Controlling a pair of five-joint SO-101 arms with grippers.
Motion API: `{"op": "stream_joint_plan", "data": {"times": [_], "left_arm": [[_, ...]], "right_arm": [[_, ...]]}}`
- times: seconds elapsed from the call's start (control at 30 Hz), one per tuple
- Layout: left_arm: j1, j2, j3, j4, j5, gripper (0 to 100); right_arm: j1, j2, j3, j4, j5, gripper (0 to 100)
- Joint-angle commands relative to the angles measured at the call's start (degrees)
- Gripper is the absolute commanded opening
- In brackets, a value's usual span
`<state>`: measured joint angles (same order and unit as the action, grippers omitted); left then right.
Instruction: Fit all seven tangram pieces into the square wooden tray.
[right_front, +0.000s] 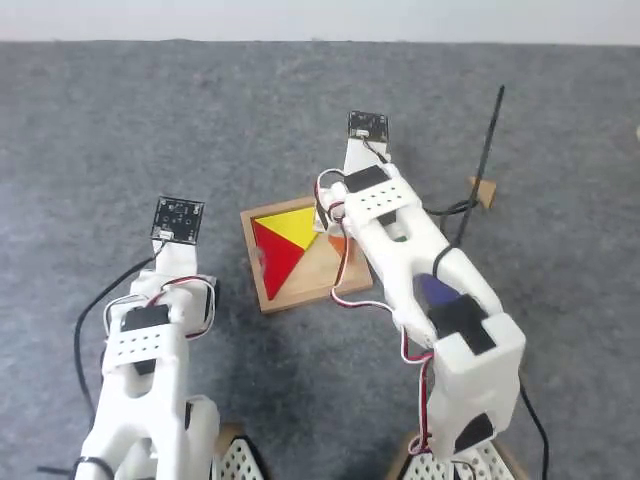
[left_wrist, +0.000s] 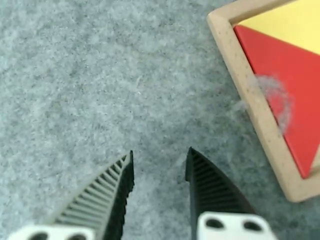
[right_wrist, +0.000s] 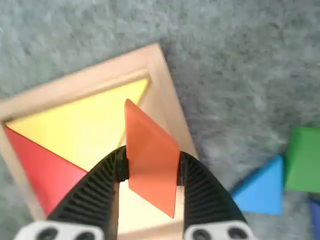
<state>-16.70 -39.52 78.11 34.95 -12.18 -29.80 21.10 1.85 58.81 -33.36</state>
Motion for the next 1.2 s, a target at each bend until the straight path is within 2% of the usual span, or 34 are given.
{"op": "stream_joint_plan", "data": {"times": [0.0,0.13,0.33,0.4,0.6,0.73,0.97,1.17], "left_arm": [[0.18,-1.67,-0.22,-1.23,-0.53,17],[0.18,-1.67,-0.22,-1.23,-0.53,17],[0.18,-1.67,-0.22,-1.23,-0.53,17],[0.18,-1.67,-0.22,-1.23,-0.53,17],[0.18,-1.67,-0.22,-1.23,-0.53,17],[0.18,-1.67,-0.22,-1.23,-0.53,17],[0.18,-1.67,-0.22,-1.23,-0.53,17],[0.18,-1.67,-0.22,-1.23,-0.53,17]], "right_arm": [[-0.40,0.57,-4.48,-0.92,-5.01,0.7],[-1.45,1.63,-4.66,-1.36,-8.88,4.1],[-2.86,1.63,-4.66,-0.92,-10.73,32.4],[-3.03,1.45,-4.66,-1.10,-10.46,37.0],[-2.68,1.27,-4.66,-0.48,-10.37,34.4],[-3.74,1.10,-4.75,3.56,-9.85,32.8],[-5.58,-1.19,-5.80,13.67,-3.25,32.9],[-5.49,1.01,-6.07,13.58,2.37,32.9]]}}
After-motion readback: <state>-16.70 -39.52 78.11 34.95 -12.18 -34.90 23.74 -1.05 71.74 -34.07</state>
